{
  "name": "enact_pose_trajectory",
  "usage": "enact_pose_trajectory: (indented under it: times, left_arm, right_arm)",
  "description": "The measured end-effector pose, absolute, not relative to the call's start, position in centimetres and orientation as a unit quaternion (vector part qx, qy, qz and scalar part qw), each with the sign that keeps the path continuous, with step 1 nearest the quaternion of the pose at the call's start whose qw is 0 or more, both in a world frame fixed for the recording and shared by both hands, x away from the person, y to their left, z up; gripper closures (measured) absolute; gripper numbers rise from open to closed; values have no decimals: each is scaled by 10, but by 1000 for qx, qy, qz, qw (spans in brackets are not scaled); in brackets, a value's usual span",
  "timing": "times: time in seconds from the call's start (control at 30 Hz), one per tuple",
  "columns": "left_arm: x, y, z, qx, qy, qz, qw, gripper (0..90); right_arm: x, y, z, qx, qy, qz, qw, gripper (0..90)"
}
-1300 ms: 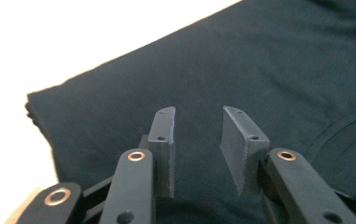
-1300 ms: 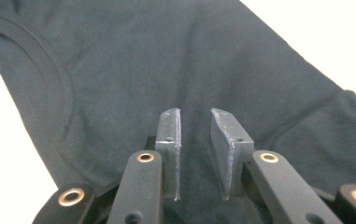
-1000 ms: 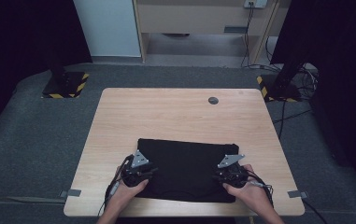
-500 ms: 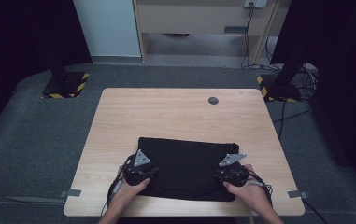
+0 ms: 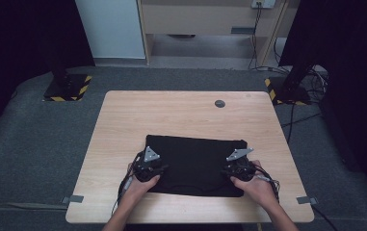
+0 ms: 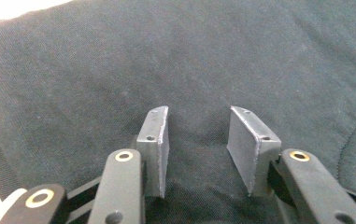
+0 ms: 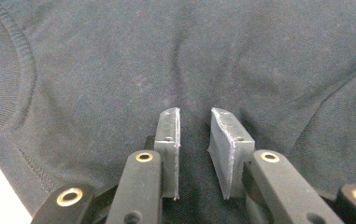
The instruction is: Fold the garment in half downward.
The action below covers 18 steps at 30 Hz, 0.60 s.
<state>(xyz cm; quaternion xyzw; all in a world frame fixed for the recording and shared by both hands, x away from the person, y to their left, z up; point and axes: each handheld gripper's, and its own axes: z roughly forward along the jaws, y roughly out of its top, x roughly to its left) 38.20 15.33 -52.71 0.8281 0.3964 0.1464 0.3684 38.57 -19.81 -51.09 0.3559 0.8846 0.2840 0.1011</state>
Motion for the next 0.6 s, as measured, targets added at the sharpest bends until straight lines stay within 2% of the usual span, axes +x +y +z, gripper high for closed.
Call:
enact_pose_trajectory:
  times: [0.1,0.27,0.3,0.4,0.6]
  left_arm:
    - [385,150,-527,824,406,143,368,554]
    - [387,145,-524,829,407,145,355,450]
    - [386,146,-522,827,410,151,354,400]
    - [380,152,-512,817,418,162,363,355]
    - [362,163,-500,814,413,169,371,309]
  right_arm:
    - [392,-199,-511,358,885,282,101,727]
    - [395,-197,-509,355,888,273,102,710]
    - [395,-197,-506,352,890,272,95,697]
    - [396,-197,-500,350,889,281,96,681]
    - [402,-183,-482,330,891,292,105,539]
